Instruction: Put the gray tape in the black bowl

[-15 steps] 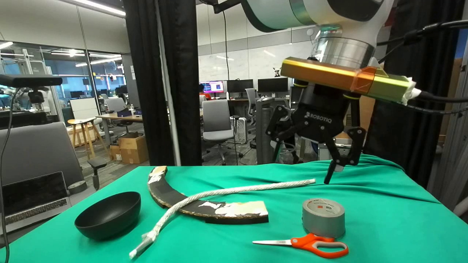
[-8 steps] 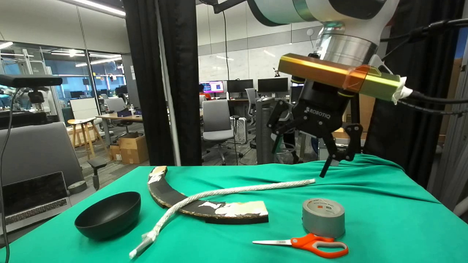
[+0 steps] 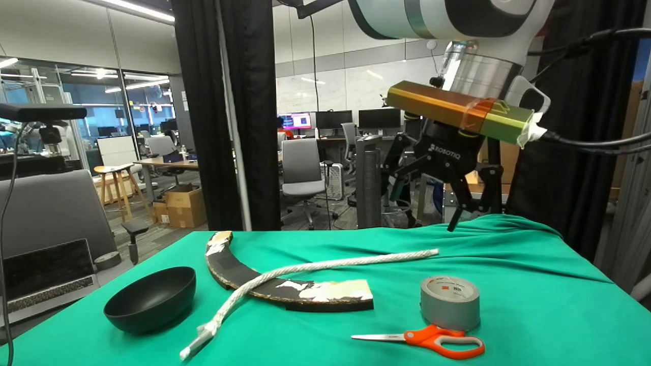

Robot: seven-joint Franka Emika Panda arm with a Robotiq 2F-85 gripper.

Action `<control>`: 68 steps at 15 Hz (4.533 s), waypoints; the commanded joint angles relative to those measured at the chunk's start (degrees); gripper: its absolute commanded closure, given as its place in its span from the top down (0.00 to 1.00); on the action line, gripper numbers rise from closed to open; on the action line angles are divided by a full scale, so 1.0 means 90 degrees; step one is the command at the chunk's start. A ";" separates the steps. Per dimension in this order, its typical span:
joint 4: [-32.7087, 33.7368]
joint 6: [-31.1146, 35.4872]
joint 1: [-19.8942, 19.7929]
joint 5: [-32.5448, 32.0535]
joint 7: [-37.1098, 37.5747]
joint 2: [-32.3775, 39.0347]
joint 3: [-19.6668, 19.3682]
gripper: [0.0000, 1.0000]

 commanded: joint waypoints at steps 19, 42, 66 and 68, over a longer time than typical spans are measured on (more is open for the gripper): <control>0.0653 0.1581 -0.0283 -0.1087 0.1838 0.1845 0.0349 1.00; 0.1047 0.2343 -0.0512 -0.1101 0.1988 0.2953 0.0420 0.66; 0.0814 0.0792 -0.0781 -0.0602 0.0669 0.1119 0.0669 0.12; 0.0713 0.0310 -0.0715 -0.0412 0.0336 0.0717 0.0704 0.12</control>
